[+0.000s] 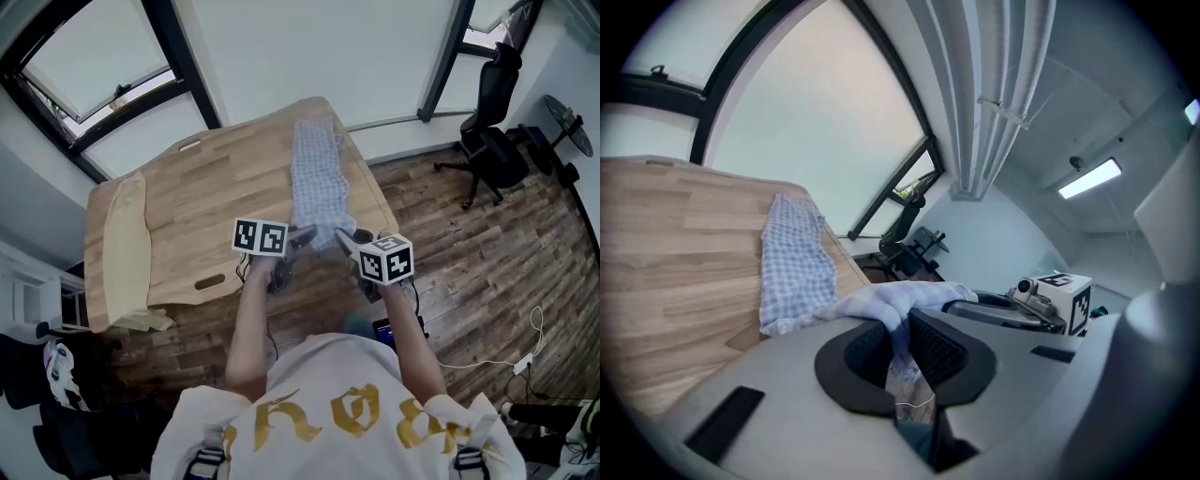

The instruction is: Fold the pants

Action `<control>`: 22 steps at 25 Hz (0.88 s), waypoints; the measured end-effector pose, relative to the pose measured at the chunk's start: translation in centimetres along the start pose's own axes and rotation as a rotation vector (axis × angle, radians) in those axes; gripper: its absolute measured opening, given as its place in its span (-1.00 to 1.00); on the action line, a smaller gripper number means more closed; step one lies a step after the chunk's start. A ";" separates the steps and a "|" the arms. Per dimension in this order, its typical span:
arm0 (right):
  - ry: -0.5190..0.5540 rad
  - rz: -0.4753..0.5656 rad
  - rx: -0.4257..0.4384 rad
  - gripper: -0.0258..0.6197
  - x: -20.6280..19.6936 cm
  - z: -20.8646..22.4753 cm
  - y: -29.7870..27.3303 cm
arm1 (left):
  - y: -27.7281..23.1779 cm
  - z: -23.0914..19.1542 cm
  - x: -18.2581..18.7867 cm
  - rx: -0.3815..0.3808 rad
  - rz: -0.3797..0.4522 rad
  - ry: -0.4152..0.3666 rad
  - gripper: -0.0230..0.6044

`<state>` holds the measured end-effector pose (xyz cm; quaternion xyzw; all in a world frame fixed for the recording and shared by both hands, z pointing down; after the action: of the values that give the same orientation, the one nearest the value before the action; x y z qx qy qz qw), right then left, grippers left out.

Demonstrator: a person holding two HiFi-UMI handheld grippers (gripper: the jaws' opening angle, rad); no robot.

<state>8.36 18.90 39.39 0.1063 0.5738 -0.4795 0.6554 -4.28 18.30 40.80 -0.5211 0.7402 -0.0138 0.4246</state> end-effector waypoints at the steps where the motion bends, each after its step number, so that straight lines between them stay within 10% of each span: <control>1: -0.003 0.002 -0.011 -0.80 0.5 0.3 0.0 | -0.1 0.1 0.6 0.000 -0.001 -0.015 -0.73; 22: 0.087 0.006 0.033 -0.80 12.5 9.0 -7.5 | -3.6 -4.0 15.7 0.063 0.002 -0.201 -0.73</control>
<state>7.15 2.48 34.68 0.1396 0.5934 -0.4821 0.6293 -5.61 2.65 35.42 -0.5056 0.6937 0.0156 0.5128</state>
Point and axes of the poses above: the fingertips, and each gripper's own axes: y backward along the fingers, z to its right, x out of its top, the point moved 5 cm from there along y, backward along the fingers
